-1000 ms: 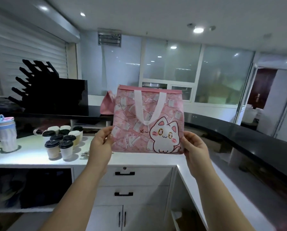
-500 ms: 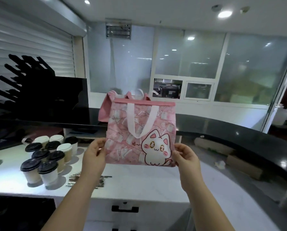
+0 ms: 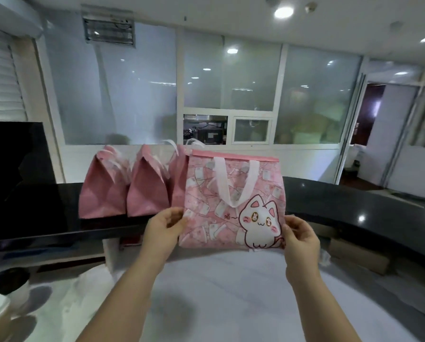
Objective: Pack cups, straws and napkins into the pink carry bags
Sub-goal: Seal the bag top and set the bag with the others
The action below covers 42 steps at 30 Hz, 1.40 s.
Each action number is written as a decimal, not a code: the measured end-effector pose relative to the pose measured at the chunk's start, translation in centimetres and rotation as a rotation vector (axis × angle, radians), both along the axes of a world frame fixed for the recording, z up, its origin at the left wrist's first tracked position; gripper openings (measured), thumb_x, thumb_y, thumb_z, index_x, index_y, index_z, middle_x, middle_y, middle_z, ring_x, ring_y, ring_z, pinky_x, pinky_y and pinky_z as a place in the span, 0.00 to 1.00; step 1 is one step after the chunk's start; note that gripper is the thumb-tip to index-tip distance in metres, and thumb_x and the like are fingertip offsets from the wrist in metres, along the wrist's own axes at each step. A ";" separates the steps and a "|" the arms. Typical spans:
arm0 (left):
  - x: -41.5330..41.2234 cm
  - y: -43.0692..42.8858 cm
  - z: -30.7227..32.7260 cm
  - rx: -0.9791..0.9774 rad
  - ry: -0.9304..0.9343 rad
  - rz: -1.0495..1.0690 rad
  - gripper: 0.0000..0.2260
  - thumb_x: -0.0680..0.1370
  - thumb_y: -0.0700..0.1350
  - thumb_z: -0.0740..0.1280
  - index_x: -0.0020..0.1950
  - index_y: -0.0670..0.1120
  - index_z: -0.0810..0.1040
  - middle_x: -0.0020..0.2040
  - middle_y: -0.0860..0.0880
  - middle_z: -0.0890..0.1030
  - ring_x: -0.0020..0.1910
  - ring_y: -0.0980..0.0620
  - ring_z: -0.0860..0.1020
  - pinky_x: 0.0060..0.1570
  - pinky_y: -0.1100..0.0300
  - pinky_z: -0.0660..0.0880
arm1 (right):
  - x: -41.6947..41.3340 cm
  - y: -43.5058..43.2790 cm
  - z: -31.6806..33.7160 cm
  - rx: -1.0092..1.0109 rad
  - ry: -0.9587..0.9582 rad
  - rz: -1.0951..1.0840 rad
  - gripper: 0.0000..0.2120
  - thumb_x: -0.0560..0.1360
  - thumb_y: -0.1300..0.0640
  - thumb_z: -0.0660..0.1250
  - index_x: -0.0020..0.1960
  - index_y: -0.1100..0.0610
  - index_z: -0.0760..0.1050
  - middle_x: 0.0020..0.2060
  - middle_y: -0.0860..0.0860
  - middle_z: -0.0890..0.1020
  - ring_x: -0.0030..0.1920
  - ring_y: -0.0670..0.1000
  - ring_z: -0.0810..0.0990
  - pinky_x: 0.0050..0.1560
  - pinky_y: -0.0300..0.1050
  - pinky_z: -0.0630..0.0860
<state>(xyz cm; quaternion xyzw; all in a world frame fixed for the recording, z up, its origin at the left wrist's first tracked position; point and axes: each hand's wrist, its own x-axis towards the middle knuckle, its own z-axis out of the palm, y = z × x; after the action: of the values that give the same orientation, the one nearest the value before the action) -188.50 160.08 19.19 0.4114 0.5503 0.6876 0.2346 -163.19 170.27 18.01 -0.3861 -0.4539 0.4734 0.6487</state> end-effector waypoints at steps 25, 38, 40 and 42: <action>7.8 30.3 -7.7 -0.038 0.290 0.072 0.15 0.76 0.41 0.70 0.50 0.63 0.78 0.50 0.61 0.80 0.50 0.63 0.79 0.51 0.62 0.79 | -8.5 28.9 -3.1 -0.021 -0.394 0.516 0.26 0.74 0.43 0.69 0.70 0.36 0.64 0.59 0.34 0.73 0.56 0.35 0.75 0.50 0.33 0.73; 0.4 35.7 -3.3 -0.156 0.371 0.246 0.14 0.71 0.47 0.75 0.54 0.55 0.78 0.49 0.56 0.79 0.43 0.63 0.76 0.38 0.76 0.69 | -11.4 31.6 -2.8 0.132 -0.651 0.140 0.26 0.66 0.44 0.74 0.60 0.41 0.67 0.54 0.42 0.72 0.53 0.47 0.77 0.47 0.47 0.78; 0.3 36.0 -3.7 -0.155 0.336 0.234 0.08 0.72 0.49 0.74 0.45 0.58 0.77 0.44 0.56 0.80 0.39 0.62 0.77 0.35 0.72 0.69 | -11.6 31.9 -3.0 0.141 -0.644 0.142 0.19 0.68 0.44 0.72 0.55 0.38 0.68 0.51 0.42 0.74 0.49 0.46 0.78 0.42 0.44 0.77; 0.1 36.0 -4.3 -0.140 0.289 0.237 0.09 0.72 0.48 0.75 0.39 0.57 0.76 0.39 0.56 0.81 0.36 0.61 0.77 0.33 0.72 0.69 | -11.4 32.2 -3.4 0.138 -0.616 0.160 0.16 0.68 0.46 0.72 0.52 0.39 0.70 0.50 0.44 0.76 0.47 0.46 0.78 0.41 0.44 0.77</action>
<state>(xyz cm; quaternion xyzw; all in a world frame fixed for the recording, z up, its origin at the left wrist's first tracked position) -188.39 196.09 14.88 0.4206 0.6695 0.6043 0.0987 -174.61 202.44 14.56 -0.4293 -0.6888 0.3518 0.4663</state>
